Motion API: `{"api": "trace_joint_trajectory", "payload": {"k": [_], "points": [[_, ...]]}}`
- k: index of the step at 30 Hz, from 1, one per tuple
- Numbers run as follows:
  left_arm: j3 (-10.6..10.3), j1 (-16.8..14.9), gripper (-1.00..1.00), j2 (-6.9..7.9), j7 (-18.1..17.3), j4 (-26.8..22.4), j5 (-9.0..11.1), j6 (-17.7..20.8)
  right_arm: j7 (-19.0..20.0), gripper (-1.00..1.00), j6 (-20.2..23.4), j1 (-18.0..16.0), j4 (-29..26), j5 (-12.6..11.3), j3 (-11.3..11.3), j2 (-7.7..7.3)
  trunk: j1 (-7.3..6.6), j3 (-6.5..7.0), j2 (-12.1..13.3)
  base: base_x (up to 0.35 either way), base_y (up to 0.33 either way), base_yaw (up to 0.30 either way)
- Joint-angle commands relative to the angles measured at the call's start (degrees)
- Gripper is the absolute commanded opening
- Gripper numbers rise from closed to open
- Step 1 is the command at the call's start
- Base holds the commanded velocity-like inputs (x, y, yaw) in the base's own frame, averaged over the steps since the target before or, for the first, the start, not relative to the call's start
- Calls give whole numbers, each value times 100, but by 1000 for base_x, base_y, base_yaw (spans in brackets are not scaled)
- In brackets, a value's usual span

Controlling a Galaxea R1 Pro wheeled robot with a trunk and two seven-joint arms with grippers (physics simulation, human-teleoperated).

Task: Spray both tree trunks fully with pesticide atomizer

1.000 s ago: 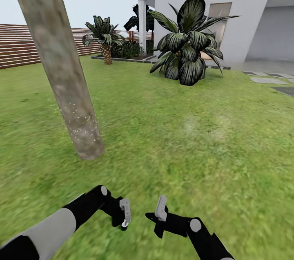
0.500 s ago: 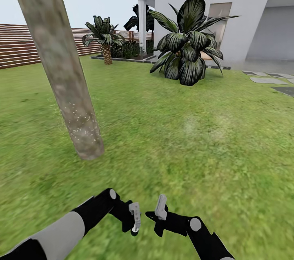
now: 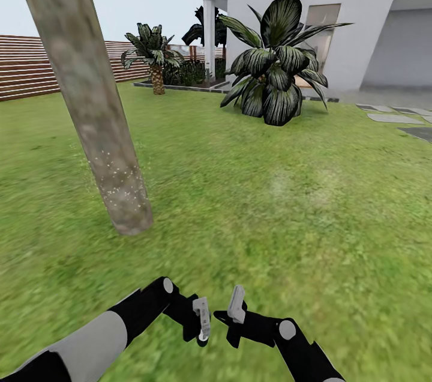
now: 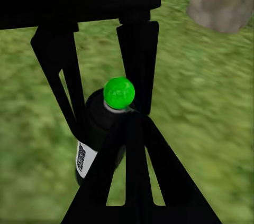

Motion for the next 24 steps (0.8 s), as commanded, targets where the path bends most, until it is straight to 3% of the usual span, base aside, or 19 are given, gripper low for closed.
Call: {"api": "trace_joint_trajectory", "payload": {"k": [1, 11, 20, 24], "points": [[-2, -1, -100, 1, -23, -9, -2, 27, 2, -100, -26, -2, -6, 46, -8, 2, -1, -5, -2, 0, 0, 0], [-2, 9, -100, -144, -25, -7, 0, -13, 2, -100, -26, -2, -9, 46, -8, 2, -1, -5, -2, 0, 0, 0], [4, 3, -100, -141, -25, -5, -15, -13, 2, -100, -26, -2, -6, 46, -8, -6, -1, -5, -2, 0, 0, 0], [-4, 2, -100, -63, -12, 137, -31, 6, 2, -100, -26, -2, -7, 46, -8, -7, -1, -5, -2, 0, 0, 0]]}}
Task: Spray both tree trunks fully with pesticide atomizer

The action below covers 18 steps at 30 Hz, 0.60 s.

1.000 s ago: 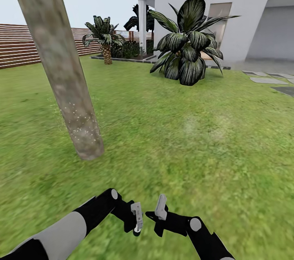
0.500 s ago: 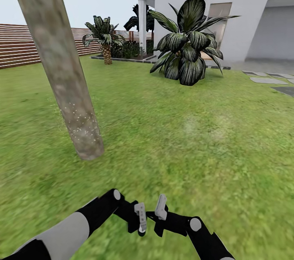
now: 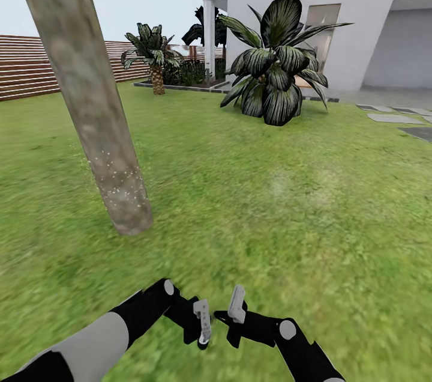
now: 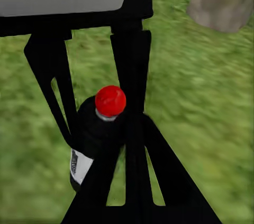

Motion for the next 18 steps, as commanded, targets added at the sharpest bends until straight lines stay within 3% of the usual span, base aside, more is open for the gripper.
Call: {"api": "trace_joint_trajectory", "payload": {"k": [1, 4, 6, 11, 17, 18], "points": [[-2, -16, -100, 46, -13, 196, -18, 65, 2, -100, -26, -2, -5, 46, -8, 2, -1, -5, -2, 0, 0, 0], [3, -28, -100, 354, -8, 383, -377, 78, 2, -100, -26, -2, -5, 46, -8, 2, -1, -5, -2, 0, 0, 0], [4, -29, -100, 597, -8, 401, -481, 83, 2, -100, -26, -2, -5, 46, -8, 0, -1, -5, -2, 0, 0, 0], [41, -29, -100, 1337, -10, 408, -513, 52, 2, -100, -26, -2, 3, 46, -8, -7, -1, -5, -2, 0, 0, 0], [62, -17, -100, 1816, -1, 521, -498, 15, 2, -100, -26, -2, 22, 46, -20, -29, -1, -5, -2, 0, 0, 0], [69, -17, -100, 1897, 3, 582, -491, -26, 2, 100, -26, -2, 25, 43, -24, -37, -1, -5, -2, 0, 0, 0]]}}
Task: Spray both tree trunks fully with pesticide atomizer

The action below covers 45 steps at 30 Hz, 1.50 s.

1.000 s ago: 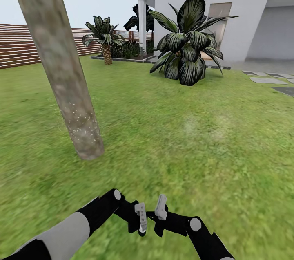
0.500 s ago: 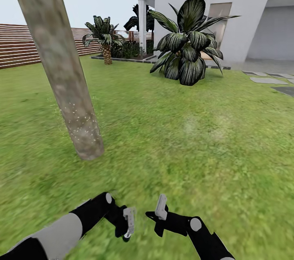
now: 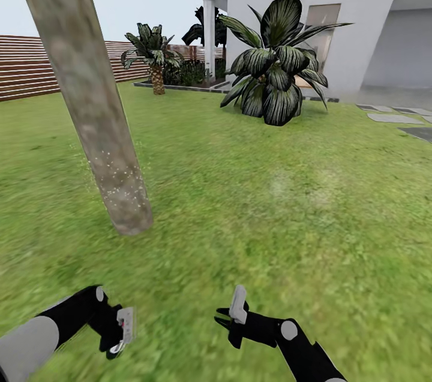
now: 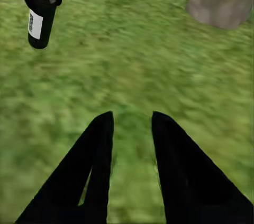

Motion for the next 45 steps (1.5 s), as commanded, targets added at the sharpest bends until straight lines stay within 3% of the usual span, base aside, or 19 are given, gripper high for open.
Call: {"api": "trace_joint_trajectory", "payload": {"k": [1, 5, 6, 9, 10, 11, 12, 13, 14, 17, 19, 20, 23, 26, 32, 33, 36, 38, 45], "points": [[26, -1, -100, 114, -23, 82, 27, -59, -1, 100, -25, -2, 1, 42, -18, -6, -1, -5, -2, 0, 0, 0], [48, -3, -100, 222, 43, 473, 96, -327, -33, 100, -28, -2, -5, 57, -52, -22, -1, -5, -2, 0, 0, 0], [46, -3, -100, 228, 129, 535, 262, -350, -83, 100, -32, -2, -6, 65, -62, -38, -1, -5, -2, 0, 0, 0], [32, 4, -100, 180, 527, 741, 988, -381, -531, 100, -41, 4, 18, 64, -61, -346, -1, -5, -2, 0, 0, 0], [29, 4, -100, 136, 757, 874, 1454, -389, -862, 100, -42, 12, 139, 60, -58, -510, -1, -5, -2, 0, 0, 0], [29, 8, -100, 111, 897, 965, 1793, -395, -1094, 100, -42, 16, 302, 56, -58, -577, -1, -5, -2, 0, 0, 0], [28, 20, -100, 83, 1092, 1101, 2342, -431, -1477, 100, -44, 20, 672, 49, -71, -656, -1, -5, -2, 0, 0, 0], [27, 62, -100, 69, 1213, 1186, 2724, -504, -1760, 100, -47, 22, 982, 45, -110, -713, -1, -5, -2, 0, 0, 0], [27, 202, -100, 57, 1419, 1297, 3372, -774, -2299, 100, -68, 23, 1542, 38, -280, -800, -1, -5, -2, 0, 0, 0], [24, 630, -100, 35, 2064, 1393, 4590, -1550, -3310, 100, -408, 29, 2435, 32, -727, -883, -1, -5, -2, 0, 0, 0], [18, 989, -100, -27, 2751, 1412, 5295, -2014, -3908, 100, -906, 48, 2786, 31, -933, -903, -1, -5, -2, 0, 0, 0], [18, 1237, -100, -110, 3263, 1417, 5700, -2304, -4371, 100, -1183, 110, 2912, 29, -1027, -910, -1, -5, -2, 0, 0, 0], [25, 1762, -100, -299, 4467, 1429, 6339, -3145, -5328, 100, -1560, 373, 3023, 3, -1110, -902, -1, -5, -2, 0, 0, 0], [23, 2064, -100, -345, 4901, 1431, 6510, -3620, -5572, 100, -1819, 460, 3048, 1, -1126, -867, -1, -5, -2, 0, 0, 0], [38, 2177, -100, -468, 5077, 1525, 6564, -3749, -5638, 100, -1903, 483, 3057, -33, -1142, -845, -1, 11, -2, 0, 0, -113], [38, 2181, -100, -475, 5081, 1557, 6568, -3763, -5639, 100, -1905, 484, 3057, -140, -1143, -842, -1, 16, -2, 0, 0, -247], [36, 2185, -100, -481, 5079, 1592, 6568, -3771, -5633, 100, -1904, 484, 3059, -853, -1144, -816, -1, 27, -2, 0, 0, -274], [31, 2185, -100, -482, 5078, 1590, 6573, -3767, -5625, 100, -1900, 484, 3062, -1152, -1139, -813, -1, 29, -2, 0, 0, -292], [26, 2185, -100, -515, 5037, 1591, 6569, -3754, -5629, 100, -1903, 483, 3060, -1251, -1135, -783, -1, 30, -2, 0, 0, -297]]}}
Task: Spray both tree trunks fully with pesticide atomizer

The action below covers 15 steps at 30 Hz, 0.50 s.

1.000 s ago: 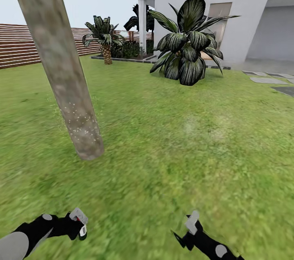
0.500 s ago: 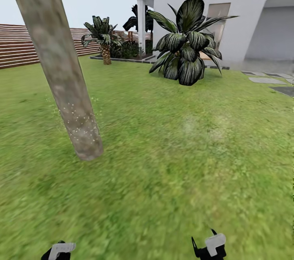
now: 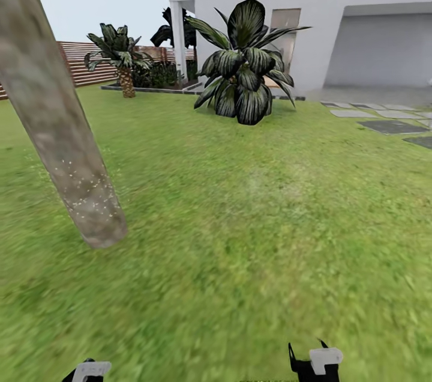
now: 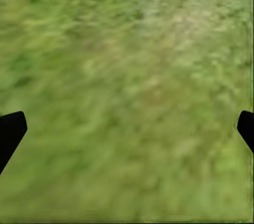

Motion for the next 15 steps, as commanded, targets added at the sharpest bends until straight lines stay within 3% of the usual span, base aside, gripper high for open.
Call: {"api": "trace_joint_trajectory", "payload": {"k": [1, 15], "points": [[-37, 0, -100, -1, -7, -2, 59, -9, -29, 100, -12, -6, 7, 57, -33, 2, -1, -5, -2, 0, 0, -299], [-28, 0, -100, 1, 37, 12, 55, 7, -22, 100, -11, -4, 14, 50, -33, 0, -1, -5, -2, 0, 0, -300]]}}
